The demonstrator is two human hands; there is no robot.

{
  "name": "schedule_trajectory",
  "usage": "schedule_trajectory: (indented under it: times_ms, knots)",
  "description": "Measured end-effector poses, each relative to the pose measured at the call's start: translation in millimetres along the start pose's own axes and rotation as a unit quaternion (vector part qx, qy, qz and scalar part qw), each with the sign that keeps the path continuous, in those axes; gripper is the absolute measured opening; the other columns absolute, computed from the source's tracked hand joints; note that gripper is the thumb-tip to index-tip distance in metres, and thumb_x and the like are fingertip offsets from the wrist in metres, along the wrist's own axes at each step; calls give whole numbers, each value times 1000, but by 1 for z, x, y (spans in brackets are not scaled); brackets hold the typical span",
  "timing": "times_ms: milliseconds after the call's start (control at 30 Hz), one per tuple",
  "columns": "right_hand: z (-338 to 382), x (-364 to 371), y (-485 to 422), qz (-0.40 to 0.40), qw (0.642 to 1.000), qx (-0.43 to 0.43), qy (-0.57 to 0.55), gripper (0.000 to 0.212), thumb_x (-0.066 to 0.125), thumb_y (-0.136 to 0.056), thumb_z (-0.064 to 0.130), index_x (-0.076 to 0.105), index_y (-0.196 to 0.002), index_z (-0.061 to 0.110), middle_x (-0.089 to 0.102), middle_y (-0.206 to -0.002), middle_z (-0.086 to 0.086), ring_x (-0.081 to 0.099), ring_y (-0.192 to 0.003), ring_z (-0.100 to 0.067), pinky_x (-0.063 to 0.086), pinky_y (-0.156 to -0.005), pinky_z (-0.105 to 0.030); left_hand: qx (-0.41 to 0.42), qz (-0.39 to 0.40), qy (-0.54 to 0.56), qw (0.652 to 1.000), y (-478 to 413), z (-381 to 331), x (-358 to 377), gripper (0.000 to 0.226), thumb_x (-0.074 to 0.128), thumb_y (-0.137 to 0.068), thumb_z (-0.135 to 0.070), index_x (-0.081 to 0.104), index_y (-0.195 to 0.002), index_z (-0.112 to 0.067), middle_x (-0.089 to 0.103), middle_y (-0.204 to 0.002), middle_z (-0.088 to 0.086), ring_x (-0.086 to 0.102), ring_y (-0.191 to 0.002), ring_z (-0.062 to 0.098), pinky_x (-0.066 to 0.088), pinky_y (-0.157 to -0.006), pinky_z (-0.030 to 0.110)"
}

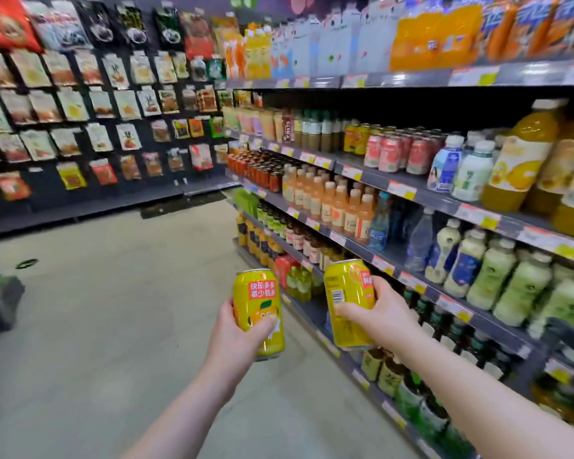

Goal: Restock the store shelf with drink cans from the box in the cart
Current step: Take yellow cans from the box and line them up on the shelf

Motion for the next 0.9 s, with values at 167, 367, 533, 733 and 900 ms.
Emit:
schedule_trajectory:
  times_ms: [167, 367, 533, 733, 900]
  knots:
    - [17, 25, -67, 19, 1000, 1, -15, 78, 74, -60, 50, 41, -127, 27, 57, -109, 6, 59, -94, -14, 52, -80, -34, -9, -12, 13, 1000, -62, 4, -13, 55, 74, -77, -19, 41, -120, -29, 63, -102, -1, 65, -89, 21, 55, -63, 33]
    - [39, 15, -191, -11, 998, -41, -35, 57, 72, -52, 55, 38, -96, 45, 54, -93, 21, 58, -85, -3, 51, -75, -29, 4, 3, -8, 1000, -182, -14, 6, 55, 78, -74, -22, 45, -118, -25, 64, -101, 3, 66, -88, 26, 57, -72, 44]
    - [47, -23, -299, -66, 996, -35, -47, 63, 73, -55, 52, 40, -106, 37, 57, -96, 17, 60, -85, -4, 53, -73, -28, 24, 34, -4, 999, -299, -53, 61, 53, 73, -79, -18, 43, -122, -22, 63, -99, 4, 66, -82, 25, 56, -67, 41]
    - [66, -40, -410, -127, 991, -25, -41, 62, 74, -63, 50, 43, -114, 31, 58, -102, 9, 58, -91, -12, 48, -76, -30, 44, 73, 21, 996, -406, -79, 110, 56, 73, -78, -19, 42, -124, -21, 65, -96, 1, 66, -80, 18, 49, -56, 27]
    - [78, -35, -484, -149, 989, -15, 9, 63, 74, -61, 52, 45, -112, 30, 58, -104, 7, 58, -93, -15, 50, -81, -36, 39, 107, 12, 993, -480, -81, 135, 58, 78, -70, -31, 44, -117, -29, 66, -98, 0, 67, -87, 24, 55, -82, 48]
Point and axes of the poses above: each hand's wrist, its own y-axis away from the middle knuckle, its own x-axis out of the palm, z = x × y, the point moved 8 cm from there along -y, towards the middle knuckle
